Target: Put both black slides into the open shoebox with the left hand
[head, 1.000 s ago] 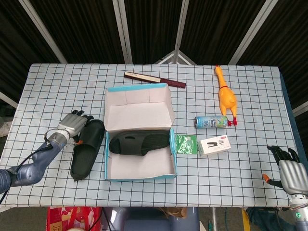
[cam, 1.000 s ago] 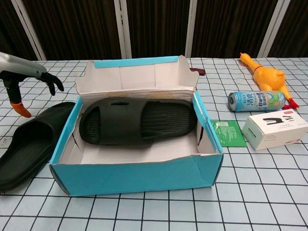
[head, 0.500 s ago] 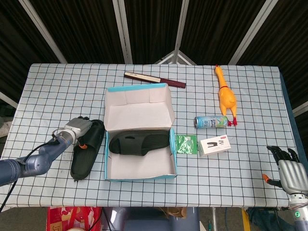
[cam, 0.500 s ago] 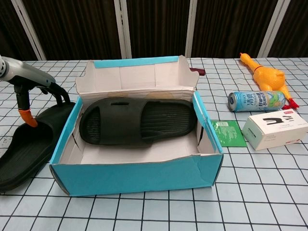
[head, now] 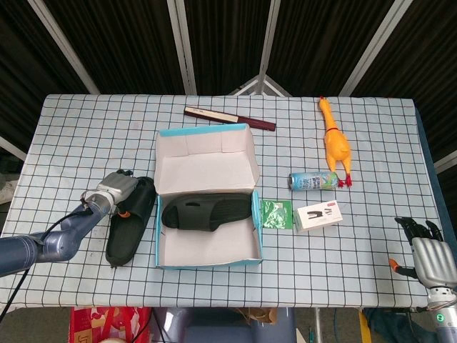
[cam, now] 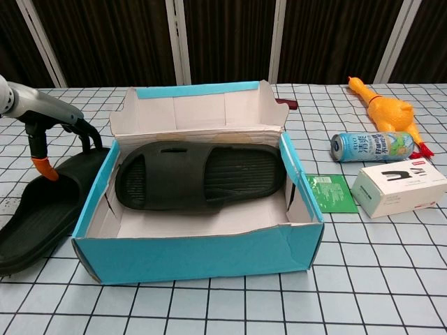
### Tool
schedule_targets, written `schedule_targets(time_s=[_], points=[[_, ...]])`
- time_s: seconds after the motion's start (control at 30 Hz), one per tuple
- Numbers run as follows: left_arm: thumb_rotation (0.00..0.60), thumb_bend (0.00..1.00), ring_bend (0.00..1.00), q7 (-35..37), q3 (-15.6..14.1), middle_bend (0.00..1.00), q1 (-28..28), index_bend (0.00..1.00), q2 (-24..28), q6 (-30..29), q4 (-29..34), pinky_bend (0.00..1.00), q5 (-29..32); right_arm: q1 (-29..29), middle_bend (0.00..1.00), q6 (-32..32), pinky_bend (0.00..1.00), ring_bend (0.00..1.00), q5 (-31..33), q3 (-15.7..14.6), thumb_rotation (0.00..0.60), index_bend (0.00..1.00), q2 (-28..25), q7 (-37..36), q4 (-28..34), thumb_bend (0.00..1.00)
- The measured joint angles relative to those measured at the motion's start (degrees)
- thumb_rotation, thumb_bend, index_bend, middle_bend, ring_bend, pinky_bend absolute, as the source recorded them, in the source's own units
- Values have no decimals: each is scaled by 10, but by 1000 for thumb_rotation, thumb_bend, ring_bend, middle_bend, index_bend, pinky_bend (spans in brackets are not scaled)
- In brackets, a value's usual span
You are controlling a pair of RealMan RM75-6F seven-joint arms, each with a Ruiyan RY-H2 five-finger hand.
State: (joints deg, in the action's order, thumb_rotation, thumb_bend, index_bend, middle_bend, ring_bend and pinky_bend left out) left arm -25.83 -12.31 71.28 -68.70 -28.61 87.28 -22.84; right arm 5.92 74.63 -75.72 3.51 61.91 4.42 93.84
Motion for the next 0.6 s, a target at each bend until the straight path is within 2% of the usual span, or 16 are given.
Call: schedule_targets(time_s=[0.33,0.6], points=[[600,331,0,4,-18,189,13,169,-21,-13,-7,12,3,-1,161,2,78,201,1,0,600,178,-1,-1,1,226],[600,384,0,11,-20,278,16,328,-27,-23,-6,11,-6,-1,161,1,78,201,0,-1,600,178,-2,-4,0,227]])
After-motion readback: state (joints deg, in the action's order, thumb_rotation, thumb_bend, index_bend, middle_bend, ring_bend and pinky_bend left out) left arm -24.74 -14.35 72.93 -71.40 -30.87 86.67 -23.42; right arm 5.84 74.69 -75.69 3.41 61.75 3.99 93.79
